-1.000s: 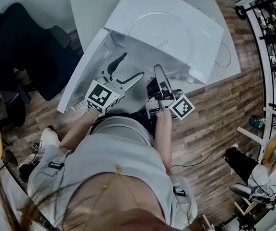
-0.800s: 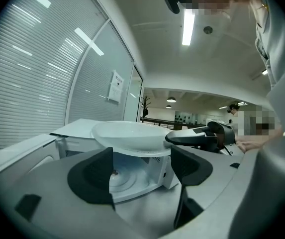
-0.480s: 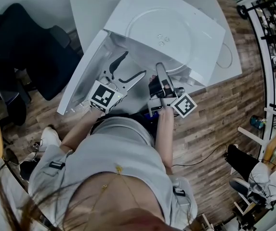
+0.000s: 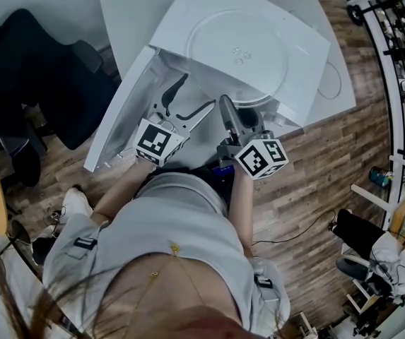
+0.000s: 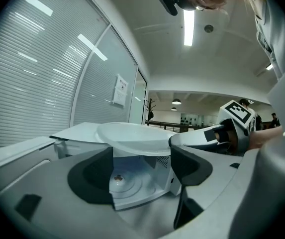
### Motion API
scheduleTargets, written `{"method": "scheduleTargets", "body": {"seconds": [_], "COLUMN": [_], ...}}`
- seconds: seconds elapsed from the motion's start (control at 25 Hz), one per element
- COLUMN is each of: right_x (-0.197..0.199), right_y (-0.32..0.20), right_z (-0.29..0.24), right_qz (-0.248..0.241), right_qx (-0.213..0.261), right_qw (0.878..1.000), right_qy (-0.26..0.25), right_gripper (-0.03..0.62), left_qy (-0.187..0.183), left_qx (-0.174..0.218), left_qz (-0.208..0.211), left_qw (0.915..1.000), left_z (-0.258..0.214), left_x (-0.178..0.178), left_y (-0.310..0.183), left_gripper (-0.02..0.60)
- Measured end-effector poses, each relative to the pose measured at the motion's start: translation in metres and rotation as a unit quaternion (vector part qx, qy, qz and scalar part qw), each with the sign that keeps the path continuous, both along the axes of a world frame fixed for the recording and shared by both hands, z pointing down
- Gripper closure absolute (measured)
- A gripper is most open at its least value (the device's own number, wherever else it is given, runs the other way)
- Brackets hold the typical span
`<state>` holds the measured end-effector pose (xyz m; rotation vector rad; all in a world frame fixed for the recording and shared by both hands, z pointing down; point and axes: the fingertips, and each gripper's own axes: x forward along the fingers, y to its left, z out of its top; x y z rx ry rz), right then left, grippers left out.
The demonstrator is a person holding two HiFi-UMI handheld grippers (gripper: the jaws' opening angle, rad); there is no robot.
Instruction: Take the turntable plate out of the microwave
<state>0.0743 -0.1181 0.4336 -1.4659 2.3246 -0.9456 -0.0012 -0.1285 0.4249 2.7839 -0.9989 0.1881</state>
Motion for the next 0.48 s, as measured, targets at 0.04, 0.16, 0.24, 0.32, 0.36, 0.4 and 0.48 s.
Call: {"method": "scheduleTargets", "body": {"seconds": [0.04,0.16,0.24,0.32,0.36,0.4,0.48], "right_x": [0.0,0.0,0.003,0.007,0.011,0.015,0.023], "right_y": [0.002,0.01,0.018,0.026,0.028,0.031,0.034], "right_z": [0.0,-0.003,-0.003,-0.003,-0.004,-0.006,-0.013], "right_qz": [0.003,0.011,0.018,0.033,0.045,0.061,0.097], "right_qx": [0.003,0.013,0.015,0.013,0.013,0.015,0.023], "right_qw": [1.0,0.999,0.996,0.988,0.983,0.977,0.965], "right_qy": [0.009,0.035,0.088,0.153,0.18,0.203,0.243], "right_gripper": [0.375,0.367,0.356,0.355,0.353,0.342,0.336], "left_qy": [0.002,0.012,0.014,0.016,0.017,0.019,0.022], "left_qx": [-0.001,0.002,0.009,0.017,0.019,0.021,0.023], "left_qz": [-0.001,-0.001,0.001,0.002,0.001,0.001,0.001], "left_qw": [1.0,0.9999,0.9999,0.9997,0.9997,0.9996,0.9995], "left_z": [0.0,-0.003,-0.006,-0.008,-0.01,-0.012,-0.014], "left_x": [0.001,0.002,0.003,0.004,0.005,0.006,0.007], "left_y": [0.0,0.0,0.001,0.001,0.0,0.0,0.0], "left_gripper": [0.227,0.227,0.227,0.227,0.227,0.227,0.227]}}
